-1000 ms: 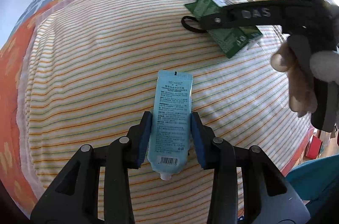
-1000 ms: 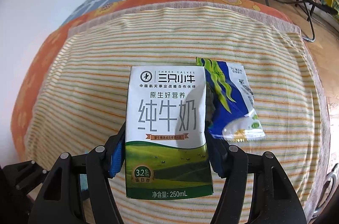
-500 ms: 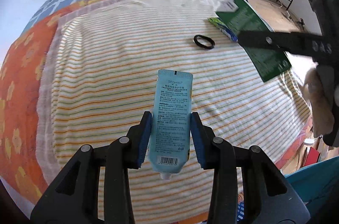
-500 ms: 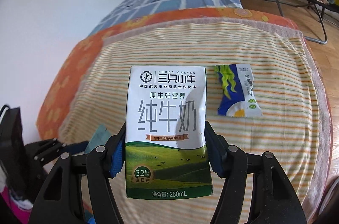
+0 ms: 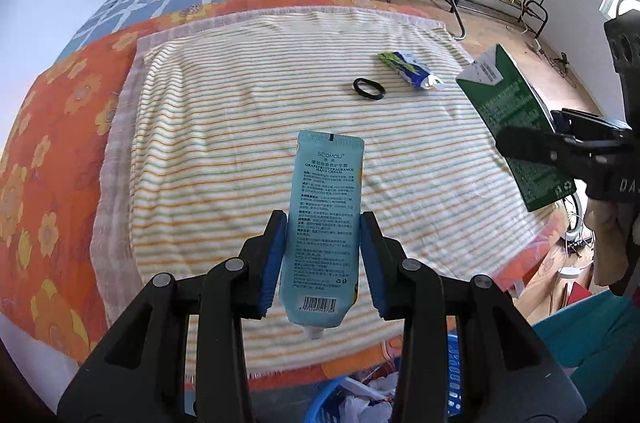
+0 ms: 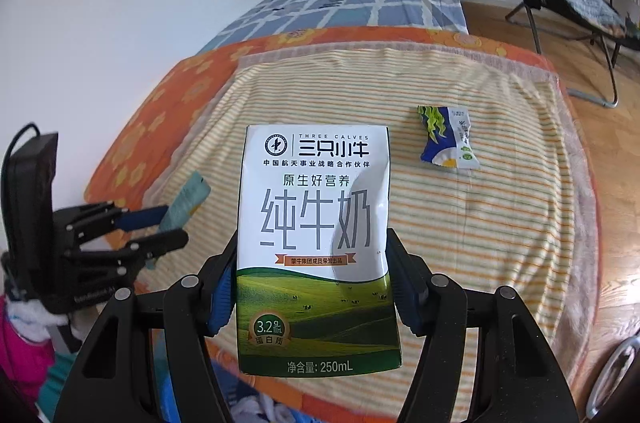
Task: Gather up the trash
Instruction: 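Carry tube and milk carton over the blue basket and open both tools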
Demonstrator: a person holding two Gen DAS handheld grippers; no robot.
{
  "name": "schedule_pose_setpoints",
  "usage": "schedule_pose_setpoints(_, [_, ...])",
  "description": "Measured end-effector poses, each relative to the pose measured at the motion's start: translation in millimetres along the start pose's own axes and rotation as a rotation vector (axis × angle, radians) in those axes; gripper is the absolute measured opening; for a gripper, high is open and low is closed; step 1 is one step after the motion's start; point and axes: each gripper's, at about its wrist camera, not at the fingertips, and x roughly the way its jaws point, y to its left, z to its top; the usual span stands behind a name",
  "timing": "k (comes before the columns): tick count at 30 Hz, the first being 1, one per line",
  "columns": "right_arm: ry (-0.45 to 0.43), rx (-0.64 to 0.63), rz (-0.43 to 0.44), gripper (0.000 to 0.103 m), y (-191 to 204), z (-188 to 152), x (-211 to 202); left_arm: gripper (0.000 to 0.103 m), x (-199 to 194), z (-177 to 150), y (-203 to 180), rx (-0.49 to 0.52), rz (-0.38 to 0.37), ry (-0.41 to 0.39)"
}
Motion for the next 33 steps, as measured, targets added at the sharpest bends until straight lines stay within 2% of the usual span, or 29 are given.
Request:
schedule_pose_setpoints(5, [-0.019,-0.054,-0.009,0.064,17,-18,-19,0.037,-22,-13,-9,0.011,0.003,-0.031])
schedule_pose_setpoints(14, [-0.012,-0.123,0.031,0.064,48,-61,-43,0.037,-48,-49,-32,0.049,-0.018,-0.045])
schedule_pose_setpoints(22, [0.014,-0.147,0.064,0.064,63,-102,-54,0.037,-52,-98,-44,0.049,-0.044,-0.005])
schedule_pose_setpoints(33, [0.080,-0.171,0.080,0.064,72,-153,-52,0.037,-42,-157,-52,0.023,-0.040,0.061])
